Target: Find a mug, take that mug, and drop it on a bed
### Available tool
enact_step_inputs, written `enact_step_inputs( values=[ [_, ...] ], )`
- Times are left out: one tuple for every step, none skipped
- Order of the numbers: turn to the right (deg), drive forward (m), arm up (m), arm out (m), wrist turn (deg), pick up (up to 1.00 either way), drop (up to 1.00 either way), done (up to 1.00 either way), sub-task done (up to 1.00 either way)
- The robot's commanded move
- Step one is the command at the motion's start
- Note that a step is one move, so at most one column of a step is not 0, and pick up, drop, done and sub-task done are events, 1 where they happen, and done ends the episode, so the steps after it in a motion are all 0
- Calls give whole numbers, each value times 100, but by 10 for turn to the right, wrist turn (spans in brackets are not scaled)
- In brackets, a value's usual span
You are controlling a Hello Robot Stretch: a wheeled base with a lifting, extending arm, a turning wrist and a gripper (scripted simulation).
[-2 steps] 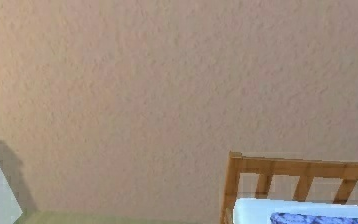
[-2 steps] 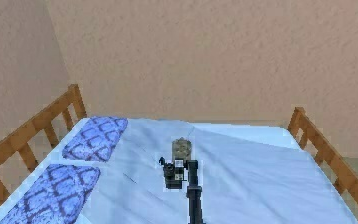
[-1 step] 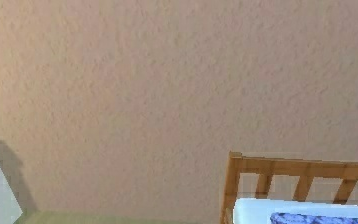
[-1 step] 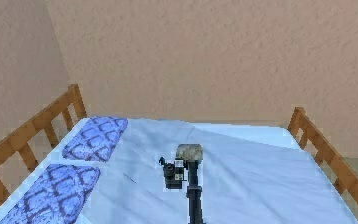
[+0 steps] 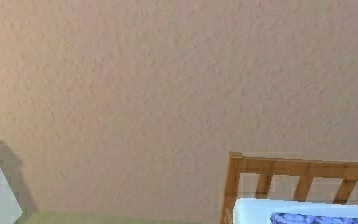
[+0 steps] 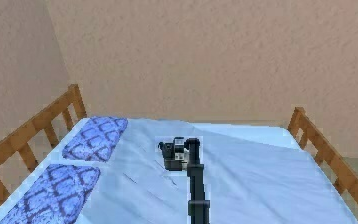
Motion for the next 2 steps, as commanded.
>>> enact_step_inputs(
  values=[
    [0,0,0,-8,0,0,0,0,0],
    [0,0,0,0,0,0,0,100,0]
  ],
)
